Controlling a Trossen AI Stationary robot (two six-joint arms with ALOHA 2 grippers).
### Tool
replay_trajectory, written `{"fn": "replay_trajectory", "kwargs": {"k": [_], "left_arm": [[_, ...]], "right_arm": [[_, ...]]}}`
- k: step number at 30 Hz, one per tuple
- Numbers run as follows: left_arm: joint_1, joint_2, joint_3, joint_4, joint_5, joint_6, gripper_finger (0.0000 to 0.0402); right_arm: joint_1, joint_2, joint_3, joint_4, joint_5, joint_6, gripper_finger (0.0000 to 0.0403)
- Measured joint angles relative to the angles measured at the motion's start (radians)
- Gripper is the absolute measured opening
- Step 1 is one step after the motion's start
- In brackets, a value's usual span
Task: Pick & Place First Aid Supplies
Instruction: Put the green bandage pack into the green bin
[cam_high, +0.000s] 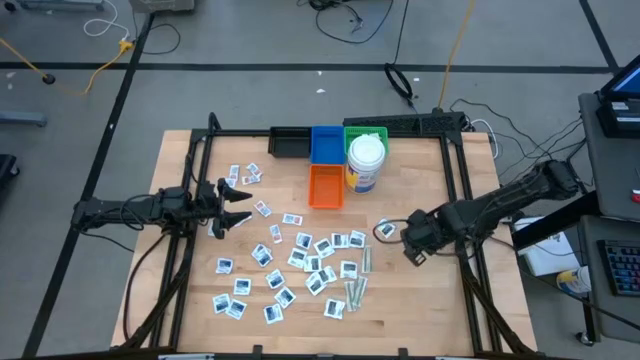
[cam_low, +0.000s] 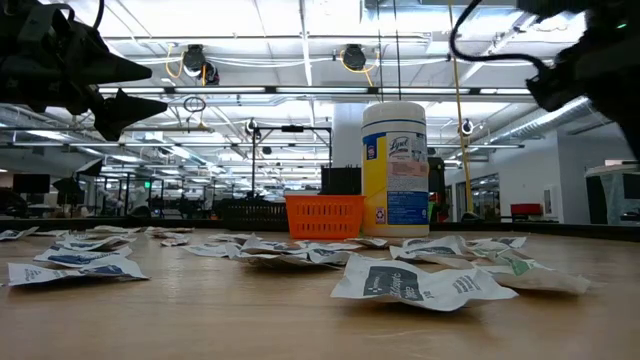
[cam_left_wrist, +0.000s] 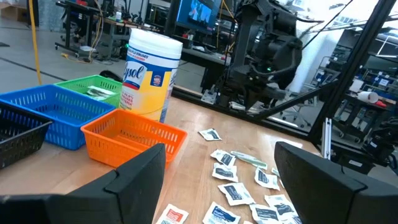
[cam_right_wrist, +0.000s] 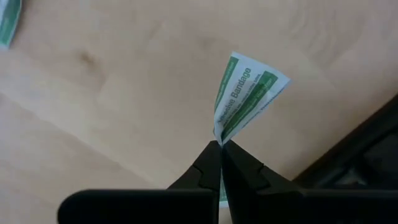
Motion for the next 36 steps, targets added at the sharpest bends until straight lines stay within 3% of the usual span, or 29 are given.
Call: {"fn": "replay_trajectory", "kwargs": {"k": [14,28,36], "left_arm": [[0.0,0.0,0.0,0.0,0.0,0.0,0.0306],[0.0,0.0,0.0,0.0,0.0,0.0,0.0306],[0.0,0.0,0.0,0.0,0.0,0.0,0.0306]], "right_arm": [[-0.444,-0.03,0.0,0.0,0.009,-0.271,0.0002],[-0.822,-0.112,0.0,0.043,0.05,-0.317,0.0002],[-0.98,-0.116,0.0,0.07,0.05,-0.356,0.0002]]}}
